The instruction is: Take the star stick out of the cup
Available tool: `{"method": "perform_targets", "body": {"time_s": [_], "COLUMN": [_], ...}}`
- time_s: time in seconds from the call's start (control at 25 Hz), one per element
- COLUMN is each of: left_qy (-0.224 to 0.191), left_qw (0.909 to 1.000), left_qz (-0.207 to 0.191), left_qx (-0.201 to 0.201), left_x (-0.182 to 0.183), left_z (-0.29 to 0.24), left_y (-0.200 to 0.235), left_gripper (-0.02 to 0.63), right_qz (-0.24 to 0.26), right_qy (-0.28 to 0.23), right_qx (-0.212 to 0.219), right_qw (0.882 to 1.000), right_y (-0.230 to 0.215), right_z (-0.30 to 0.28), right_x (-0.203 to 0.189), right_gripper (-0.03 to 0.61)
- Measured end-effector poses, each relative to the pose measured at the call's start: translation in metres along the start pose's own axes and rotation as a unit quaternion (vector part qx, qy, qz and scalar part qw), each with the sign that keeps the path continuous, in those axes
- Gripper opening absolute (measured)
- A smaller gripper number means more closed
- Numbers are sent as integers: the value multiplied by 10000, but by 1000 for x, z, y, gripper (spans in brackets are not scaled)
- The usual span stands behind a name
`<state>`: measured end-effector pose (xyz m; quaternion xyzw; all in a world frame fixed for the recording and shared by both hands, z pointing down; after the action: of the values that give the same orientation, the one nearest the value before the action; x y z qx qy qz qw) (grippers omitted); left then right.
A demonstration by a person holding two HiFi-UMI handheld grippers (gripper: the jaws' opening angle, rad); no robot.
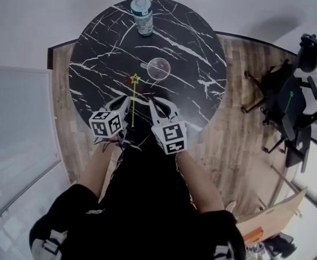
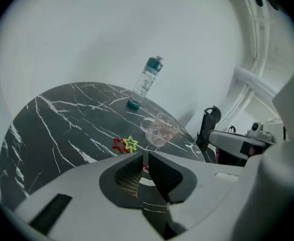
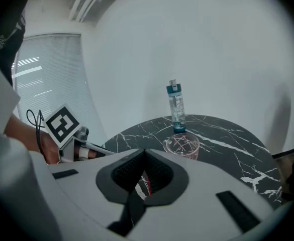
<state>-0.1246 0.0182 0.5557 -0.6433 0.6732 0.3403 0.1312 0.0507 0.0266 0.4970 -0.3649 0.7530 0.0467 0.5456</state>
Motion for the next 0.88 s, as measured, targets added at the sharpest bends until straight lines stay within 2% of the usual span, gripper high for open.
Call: {"method": "perform_targets", "body": {"time_s": [0.12,0.44,0.68,0.88], "left_qy": [-399,-1274,-1746,-2227], "left_qw": [9988,9878,9814,9712], "left_qz": [-286,-857,-789,-821], "left_qx": [90,261,118,202], "left_x": [6,11,5,3], "left_z": [24,87,125,162], "left_y": [-14,-56,-92,-117], "left_gripper": [0,0,-2,-2], "right_qz": [153,670,908,1241], "right_qy": [-261,-492,-769,-1006], "right_qx": [7,-134,-278,-275], "right_qw": [9995,9964,9925,9868], "right_y": [8,30,45,54], "right_z": [13,64,109,148], "right_x": [13,31,39,54], "right_gripper": [-5,-5,-5,-5]}}
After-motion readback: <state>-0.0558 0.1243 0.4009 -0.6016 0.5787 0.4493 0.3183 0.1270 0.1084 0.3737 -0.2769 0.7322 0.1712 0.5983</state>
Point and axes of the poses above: the fingertips, and each gripper's own axes: z backward along the fingers, y to its left, x out of its top, the point moved 7 cm from there along z, backward along the fingers, and after that the axes turned 15 degrees about x, right-handed, at the moved point
